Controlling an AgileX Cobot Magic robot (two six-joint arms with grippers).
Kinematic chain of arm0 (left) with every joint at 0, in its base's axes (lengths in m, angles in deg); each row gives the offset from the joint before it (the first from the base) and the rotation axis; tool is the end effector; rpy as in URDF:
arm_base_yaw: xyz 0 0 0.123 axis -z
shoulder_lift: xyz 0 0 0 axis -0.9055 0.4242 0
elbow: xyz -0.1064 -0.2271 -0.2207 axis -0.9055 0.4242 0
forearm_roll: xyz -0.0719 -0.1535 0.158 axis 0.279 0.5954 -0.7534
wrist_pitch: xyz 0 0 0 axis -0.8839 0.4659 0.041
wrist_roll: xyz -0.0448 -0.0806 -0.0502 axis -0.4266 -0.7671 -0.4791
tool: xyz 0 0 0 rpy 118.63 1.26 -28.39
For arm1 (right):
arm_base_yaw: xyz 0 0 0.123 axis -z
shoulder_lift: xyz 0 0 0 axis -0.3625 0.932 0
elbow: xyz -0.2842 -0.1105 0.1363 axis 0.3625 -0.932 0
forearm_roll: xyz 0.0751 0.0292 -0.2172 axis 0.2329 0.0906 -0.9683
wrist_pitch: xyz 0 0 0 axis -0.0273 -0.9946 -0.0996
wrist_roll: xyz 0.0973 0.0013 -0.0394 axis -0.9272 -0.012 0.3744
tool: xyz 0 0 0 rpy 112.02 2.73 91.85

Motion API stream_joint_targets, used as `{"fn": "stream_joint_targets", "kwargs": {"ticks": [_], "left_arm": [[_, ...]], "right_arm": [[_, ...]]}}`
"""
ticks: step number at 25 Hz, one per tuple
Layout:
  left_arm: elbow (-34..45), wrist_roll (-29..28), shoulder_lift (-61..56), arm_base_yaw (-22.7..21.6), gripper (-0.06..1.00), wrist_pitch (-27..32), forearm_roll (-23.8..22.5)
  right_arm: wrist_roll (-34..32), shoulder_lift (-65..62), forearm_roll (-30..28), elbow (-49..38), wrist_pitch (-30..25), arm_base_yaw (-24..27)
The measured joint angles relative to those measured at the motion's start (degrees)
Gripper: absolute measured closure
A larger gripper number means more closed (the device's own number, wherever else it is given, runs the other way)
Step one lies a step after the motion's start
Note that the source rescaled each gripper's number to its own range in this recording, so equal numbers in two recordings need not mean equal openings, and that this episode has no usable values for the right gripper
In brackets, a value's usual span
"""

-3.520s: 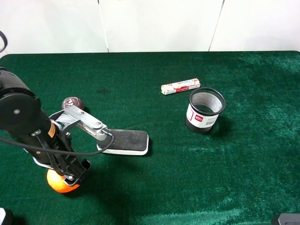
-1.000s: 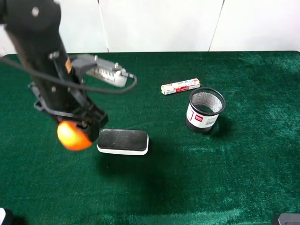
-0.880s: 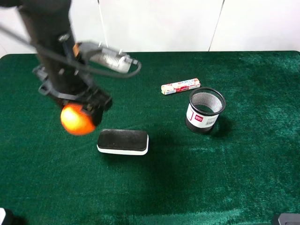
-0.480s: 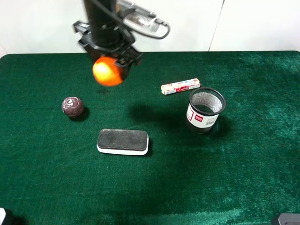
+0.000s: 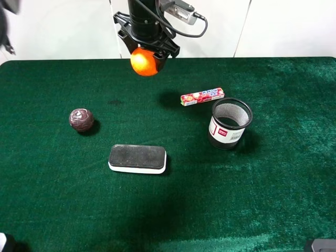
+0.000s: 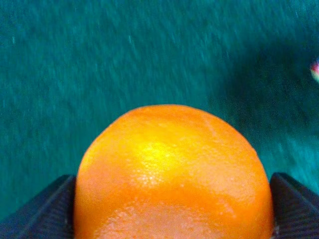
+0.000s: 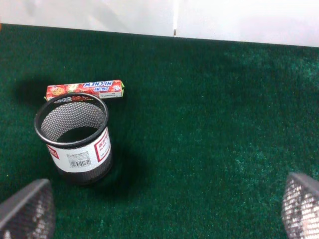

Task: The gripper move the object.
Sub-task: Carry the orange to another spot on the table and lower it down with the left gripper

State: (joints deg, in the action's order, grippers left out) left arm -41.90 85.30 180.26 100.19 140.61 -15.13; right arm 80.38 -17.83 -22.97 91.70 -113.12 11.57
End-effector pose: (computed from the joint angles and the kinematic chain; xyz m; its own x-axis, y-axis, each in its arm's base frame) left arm 0.4345 -0.2846 0.2401 -0.7489 0.5689 -0.3400 0.5425 0.8209 0.1787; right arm -0.0581 -0.0090 0.2642 -0.4118 -0.0564 -0.9095 -0.1694 0.9854 0.0156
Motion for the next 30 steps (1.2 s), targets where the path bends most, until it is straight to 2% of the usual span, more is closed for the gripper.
{"fn": "stream_joint_targets", "kwargs": {"ticks": [8,15,22,30], "left_arm": [[-0.32,0.53,4.50,-1.58,0.94,-10.75,0.02],[-0.32,0.77,7.44,-3.15,0.94,-17.64,1.09],[-0.40,1.36,9.72,-3.81,0.94,-21.28,2.82],[-0.42,2.00,11.50,-3.81,0.94,-21.18,5.76]], "right_arm": [[0.00,0.00,0.00,0.00,0.00,0.00],[0.00,0.00,0.00,0.00,0.00,0.00],[0.00,0.00,0.00,0.00,0.00,0.00],[0.00,0.00,0.00,0.00,0.00,0.00]]}}
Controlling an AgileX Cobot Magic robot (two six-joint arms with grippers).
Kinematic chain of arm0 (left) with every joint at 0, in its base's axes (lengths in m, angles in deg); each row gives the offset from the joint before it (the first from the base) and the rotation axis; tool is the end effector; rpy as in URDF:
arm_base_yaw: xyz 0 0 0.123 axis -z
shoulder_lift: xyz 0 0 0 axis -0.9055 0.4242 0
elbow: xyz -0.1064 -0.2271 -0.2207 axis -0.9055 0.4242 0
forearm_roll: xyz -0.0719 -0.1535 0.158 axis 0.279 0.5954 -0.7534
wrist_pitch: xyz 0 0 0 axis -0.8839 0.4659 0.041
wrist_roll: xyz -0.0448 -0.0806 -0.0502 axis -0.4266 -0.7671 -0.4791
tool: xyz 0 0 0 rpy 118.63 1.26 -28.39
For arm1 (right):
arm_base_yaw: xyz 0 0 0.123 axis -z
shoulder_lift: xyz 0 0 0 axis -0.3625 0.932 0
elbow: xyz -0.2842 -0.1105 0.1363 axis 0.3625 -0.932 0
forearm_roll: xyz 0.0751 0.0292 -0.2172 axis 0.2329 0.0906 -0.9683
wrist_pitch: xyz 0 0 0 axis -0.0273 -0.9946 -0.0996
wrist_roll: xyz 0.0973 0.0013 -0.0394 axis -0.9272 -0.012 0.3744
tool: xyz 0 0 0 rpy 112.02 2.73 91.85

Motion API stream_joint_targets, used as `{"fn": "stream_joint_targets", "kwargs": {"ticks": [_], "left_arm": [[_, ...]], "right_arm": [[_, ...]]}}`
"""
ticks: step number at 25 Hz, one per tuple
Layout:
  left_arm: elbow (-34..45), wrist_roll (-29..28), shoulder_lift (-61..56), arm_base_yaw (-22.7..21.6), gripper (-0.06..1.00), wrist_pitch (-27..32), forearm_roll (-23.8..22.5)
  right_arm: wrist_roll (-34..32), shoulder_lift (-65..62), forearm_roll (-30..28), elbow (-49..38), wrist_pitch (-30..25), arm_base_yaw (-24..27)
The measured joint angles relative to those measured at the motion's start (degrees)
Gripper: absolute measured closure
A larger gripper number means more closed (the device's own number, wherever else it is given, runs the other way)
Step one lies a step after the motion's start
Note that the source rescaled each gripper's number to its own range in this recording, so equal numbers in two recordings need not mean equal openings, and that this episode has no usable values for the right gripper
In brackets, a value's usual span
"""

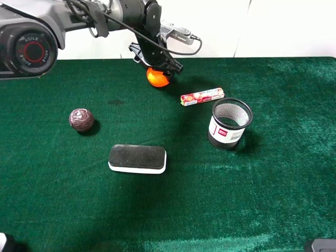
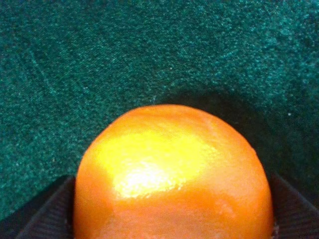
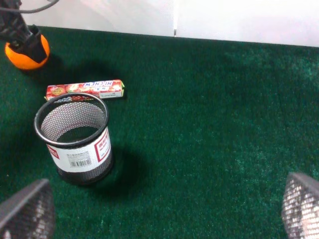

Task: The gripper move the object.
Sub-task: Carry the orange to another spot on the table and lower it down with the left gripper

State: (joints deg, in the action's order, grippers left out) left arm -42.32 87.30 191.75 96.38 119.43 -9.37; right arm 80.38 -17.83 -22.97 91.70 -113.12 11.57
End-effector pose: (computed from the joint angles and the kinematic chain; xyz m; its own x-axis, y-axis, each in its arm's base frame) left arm 0.4890 -0.2911 0.1474 -0.7130 0.4952 -0.4963 0.5286 0.8447 0.0834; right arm -0.0581 -0.0090 0.2642 -0.4118 -0.0564 -0.9095 -0.1694 0.9854 0.0156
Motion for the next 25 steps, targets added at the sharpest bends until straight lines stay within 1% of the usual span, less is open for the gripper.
{"fn": "stream_joint_targets", "kwargs": {"ticks": [5,21,25], "left_arm": [[-0.11,0.00,0.00,0.00,0.94,0.97,1.34],[-0.35,0.00,0.00,0.00,0.94,2.13,1.58],[-0.35,0.98,0.00,0.00,0.94,2.22,1.53]], "right_arm": [[0.00,0.00,0.00,0.00,0.00,0.00],[0.00,0.00,0.00,0.00,0.00,0.00],[0.00,0.00,0.00,0.00,0.00,0.00]]}}
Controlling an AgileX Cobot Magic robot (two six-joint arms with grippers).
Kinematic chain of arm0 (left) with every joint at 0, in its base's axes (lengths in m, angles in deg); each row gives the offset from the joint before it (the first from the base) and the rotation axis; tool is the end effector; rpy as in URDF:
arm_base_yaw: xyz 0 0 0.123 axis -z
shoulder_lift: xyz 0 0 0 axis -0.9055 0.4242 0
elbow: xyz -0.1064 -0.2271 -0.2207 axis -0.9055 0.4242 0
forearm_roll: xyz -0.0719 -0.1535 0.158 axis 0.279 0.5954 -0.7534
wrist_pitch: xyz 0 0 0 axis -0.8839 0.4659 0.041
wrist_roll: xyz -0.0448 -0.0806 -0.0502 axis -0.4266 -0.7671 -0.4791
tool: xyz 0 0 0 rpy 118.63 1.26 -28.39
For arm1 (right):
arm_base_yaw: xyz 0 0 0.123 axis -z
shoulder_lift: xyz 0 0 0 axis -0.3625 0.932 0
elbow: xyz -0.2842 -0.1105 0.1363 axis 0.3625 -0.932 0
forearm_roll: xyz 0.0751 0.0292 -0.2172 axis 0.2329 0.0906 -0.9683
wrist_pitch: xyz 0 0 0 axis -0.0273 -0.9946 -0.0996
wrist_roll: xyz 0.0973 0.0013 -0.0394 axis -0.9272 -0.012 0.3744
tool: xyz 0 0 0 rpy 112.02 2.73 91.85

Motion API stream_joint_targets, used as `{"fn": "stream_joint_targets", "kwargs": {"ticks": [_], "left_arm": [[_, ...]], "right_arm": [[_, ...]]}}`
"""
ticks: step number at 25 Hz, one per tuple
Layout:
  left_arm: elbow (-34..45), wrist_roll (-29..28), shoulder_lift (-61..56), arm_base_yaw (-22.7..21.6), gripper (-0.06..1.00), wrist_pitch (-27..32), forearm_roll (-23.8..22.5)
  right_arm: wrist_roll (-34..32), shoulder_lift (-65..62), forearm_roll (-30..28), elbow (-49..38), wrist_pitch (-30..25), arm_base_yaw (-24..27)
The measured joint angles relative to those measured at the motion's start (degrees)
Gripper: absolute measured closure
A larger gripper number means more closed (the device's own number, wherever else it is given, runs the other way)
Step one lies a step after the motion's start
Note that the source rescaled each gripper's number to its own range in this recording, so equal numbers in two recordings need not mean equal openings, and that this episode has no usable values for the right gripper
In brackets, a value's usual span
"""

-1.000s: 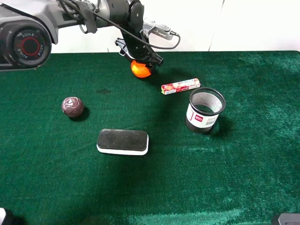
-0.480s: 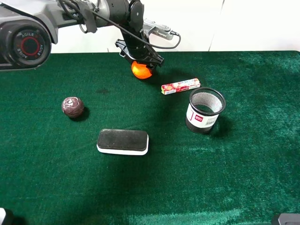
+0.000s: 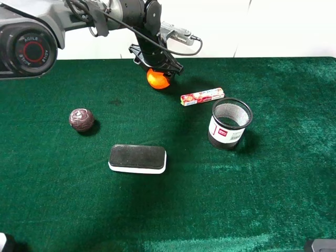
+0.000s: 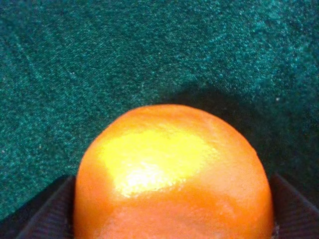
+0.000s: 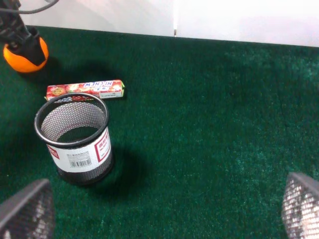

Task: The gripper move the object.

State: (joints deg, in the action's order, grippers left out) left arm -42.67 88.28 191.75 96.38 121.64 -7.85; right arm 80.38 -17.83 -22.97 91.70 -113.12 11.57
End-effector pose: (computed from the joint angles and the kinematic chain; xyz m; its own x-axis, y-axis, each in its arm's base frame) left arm 0.4858 -0.2911 0.1470 -0.7290 0.4996 -0.4679 0.5343 0.8426 0.0671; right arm -0.0581 -0.0090 0.2642 -0.4118 -0.0564 -0.9095 -0.1694 0.9854 0.0156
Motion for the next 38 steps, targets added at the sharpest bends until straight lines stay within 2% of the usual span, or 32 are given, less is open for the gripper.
{"fn": "stream_joint_targets", "kwargs": {"ticks": [3,5,13,15,16,19,24,34,38], "left_arm": [[0.00,0.48,0.00,0.00,0.94,0.05,0.00],[0.00,0.48,0.00,0.00,0.86,0.05,0.00],[0.00,0.48,0.00,0.00,0.16,0.06,-0.05],[0.00,0.48,0.00,0.00,0.03,-0.06,-0.05],[0.00,0.48,0.00,0.00,0.00,-0.13,-0.05],[0.00,0.48,0.00,0.00,-0.04,-0.38,-0.23],[0.00,0.48,-2.00,0.00,-0.04,1.04,-0.29],[0.07,0.85,-12.16,1.35,-0.06,14.66,-2.67],[2.74,0.48,-17.73,2.78,-0.06,19.93,-3.30]], "right_arm": [[0.00,0.00,0.00,0.00,0.00,0.00],[0.00,0.00,0.00,0.00,0.00,0.00],[0.00,0.00,0.00,0.00,0.00,0.00],[0.00,0.00,0.00,0.00,0.00,0.00],[0.00,0.00,0.00,0.00,0.00,0.00],[0.00,0.00,0.00,0.00,0.00,0.00],[0.00,0.00,0.00,0.00,0.00,0.00],[0.00,0.00,0.00,0.00,0.00,0.00],[0.00,0.00,0.00,0.00,0.00,0.00]]}}
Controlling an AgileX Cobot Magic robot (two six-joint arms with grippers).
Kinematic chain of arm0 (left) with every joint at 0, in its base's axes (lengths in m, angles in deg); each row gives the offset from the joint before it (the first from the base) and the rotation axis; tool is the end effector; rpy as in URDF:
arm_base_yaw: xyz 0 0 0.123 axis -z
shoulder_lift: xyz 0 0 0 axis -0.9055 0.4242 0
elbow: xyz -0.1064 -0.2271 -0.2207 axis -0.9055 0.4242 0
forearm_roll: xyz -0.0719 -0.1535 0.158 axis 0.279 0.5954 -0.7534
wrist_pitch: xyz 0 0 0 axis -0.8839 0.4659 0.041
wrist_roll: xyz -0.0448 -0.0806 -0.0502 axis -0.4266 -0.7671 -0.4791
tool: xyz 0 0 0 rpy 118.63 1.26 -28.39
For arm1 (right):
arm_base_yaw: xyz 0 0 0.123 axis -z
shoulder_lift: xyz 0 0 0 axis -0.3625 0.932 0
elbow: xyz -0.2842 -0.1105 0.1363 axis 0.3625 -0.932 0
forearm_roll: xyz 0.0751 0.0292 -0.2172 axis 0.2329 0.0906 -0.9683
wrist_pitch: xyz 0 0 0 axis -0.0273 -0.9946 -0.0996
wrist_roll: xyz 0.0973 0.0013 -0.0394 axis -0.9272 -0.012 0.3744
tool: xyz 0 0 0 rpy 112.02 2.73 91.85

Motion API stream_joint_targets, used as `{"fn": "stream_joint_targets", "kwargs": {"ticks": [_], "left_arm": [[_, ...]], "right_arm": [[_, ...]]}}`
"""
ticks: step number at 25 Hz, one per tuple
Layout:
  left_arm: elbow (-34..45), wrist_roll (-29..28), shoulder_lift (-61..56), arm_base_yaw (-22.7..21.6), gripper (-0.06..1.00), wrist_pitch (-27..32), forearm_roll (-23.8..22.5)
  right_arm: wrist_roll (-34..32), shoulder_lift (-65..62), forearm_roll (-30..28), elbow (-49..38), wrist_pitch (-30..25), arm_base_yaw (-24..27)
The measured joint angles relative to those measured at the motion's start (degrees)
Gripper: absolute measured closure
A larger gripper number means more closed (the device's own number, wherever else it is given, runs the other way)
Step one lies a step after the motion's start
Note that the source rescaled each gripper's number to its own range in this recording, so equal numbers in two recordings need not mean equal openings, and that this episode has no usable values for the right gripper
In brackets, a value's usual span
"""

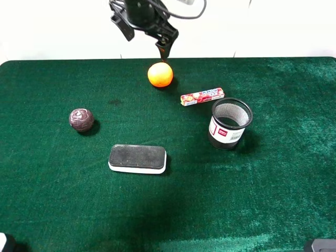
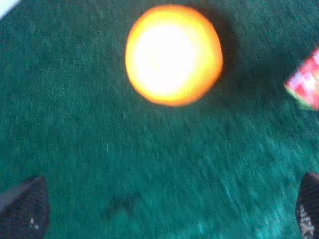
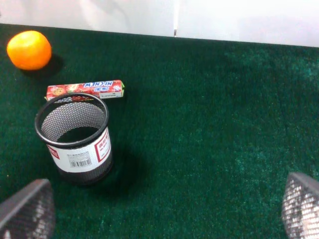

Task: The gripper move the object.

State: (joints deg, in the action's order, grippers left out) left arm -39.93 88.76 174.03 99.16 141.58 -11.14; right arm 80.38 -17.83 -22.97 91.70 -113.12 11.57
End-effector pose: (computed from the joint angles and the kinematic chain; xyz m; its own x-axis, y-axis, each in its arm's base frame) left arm 0.4193 -0.2706 0.2845 -0.7279 0.5658 -0.3873 0.5638 0.8154 0.1316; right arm -0.0581 -0.0090 0.2642 -0.4118 -0.0564 -0.9095 -0.1694 0.9854 0.0156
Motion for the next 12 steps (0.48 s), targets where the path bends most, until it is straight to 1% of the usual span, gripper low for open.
{"fn": "stream_joint_targets", "kwargs": {"ticks": [4,8,12], "left_arm": [[6.73,-2.19,-7.89,1.16,-0.06,2.28,-0.80],[16.99,-5.44,-17.60,1.65,-0.06,2.29,-1.65],[28.92,-8.61,-28.34,1.69,-0.06,2.29,-1.92]], "right_arm": [[0.00,0.00,0.00,0.00,0.00,0.00],[0.00,0.00,0.00,0.00,0.00,0.00],[0.00,0.00,0.00,0.00,0.00,0.00]]}}
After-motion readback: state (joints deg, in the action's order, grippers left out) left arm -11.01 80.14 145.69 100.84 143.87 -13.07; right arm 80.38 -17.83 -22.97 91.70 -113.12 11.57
